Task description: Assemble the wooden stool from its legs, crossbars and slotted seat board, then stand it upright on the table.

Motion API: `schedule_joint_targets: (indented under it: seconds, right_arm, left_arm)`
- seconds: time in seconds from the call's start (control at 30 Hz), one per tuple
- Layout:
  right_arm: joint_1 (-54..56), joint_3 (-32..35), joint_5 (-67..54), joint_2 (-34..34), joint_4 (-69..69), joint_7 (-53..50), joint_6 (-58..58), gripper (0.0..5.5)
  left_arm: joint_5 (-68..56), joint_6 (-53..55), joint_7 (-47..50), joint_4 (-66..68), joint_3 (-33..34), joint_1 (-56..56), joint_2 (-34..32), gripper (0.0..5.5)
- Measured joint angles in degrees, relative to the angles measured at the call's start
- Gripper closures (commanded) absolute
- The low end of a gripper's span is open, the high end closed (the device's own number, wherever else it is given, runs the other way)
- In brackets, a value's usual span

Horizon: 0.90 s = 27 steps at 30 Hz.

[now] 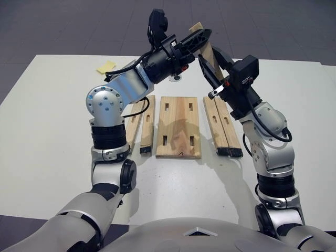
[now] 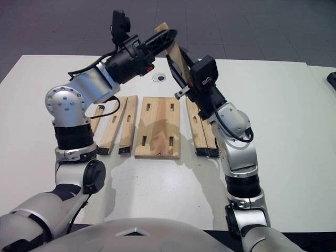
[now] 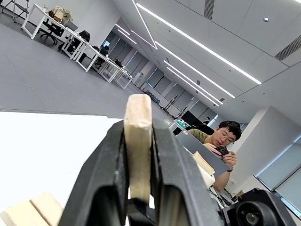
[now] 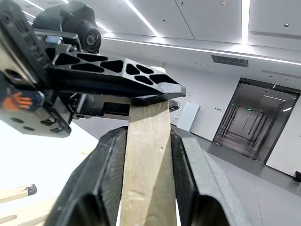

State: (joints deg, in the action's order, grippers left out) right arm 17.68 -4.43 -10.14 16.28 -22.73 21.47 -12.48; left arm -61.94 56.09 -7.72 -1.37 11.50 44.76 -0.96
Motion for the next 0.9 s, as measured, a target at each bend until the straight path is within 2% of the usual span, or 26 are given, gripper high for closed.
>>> schedule_joint_targets:
  seconds: [0.13,0.17,0.53,0.73,0.8,0.9]
  right_arm:
    - [-0.1,-0.1,0.2,0.1,0.2,-0.1,-0.2,4.2]
    - [-0.2,-0.2,0.5,0.2,0.2,0.0,-0.4,3.83]
    - [-2.0,-2.5,8.2,3.3,5.1,-0.5,-4.6,2.13]
    - [-7.4,-1.5,11.3,6.3,7.8,-1.5,-5.9,1.23]
    - [-7.3,1.4,12.4,4.8,8.9,-6.2,-6.9,0.91]
    - [-6.7,4.5,12.7,2.2,9.8,-11.4,-7.5,0.57]
  left_arm:
    - [3.1,-2.2,-1.2,-1.5,-2.0,-1.0,-0.2,5.07]
    - [3.9,-2.9,-1.6,-1.8,-2.5,-1.4,-0.2,5.07]
    - [20.4,-14.8,-3.8,-8.2,-10.5,-6.5,-2.2,5.07]
    - [29.1,-25.8,3.5,-12.6,-2.0,-8.2,-4.8,5.07]
    - [34.5,-28.0,5.6,-15.2,-0.2,-11.5,-8.6,5.07]
    - [38.0,-28.6,7.4,-16.5,0.9,-15.7,-10.5,5.07]
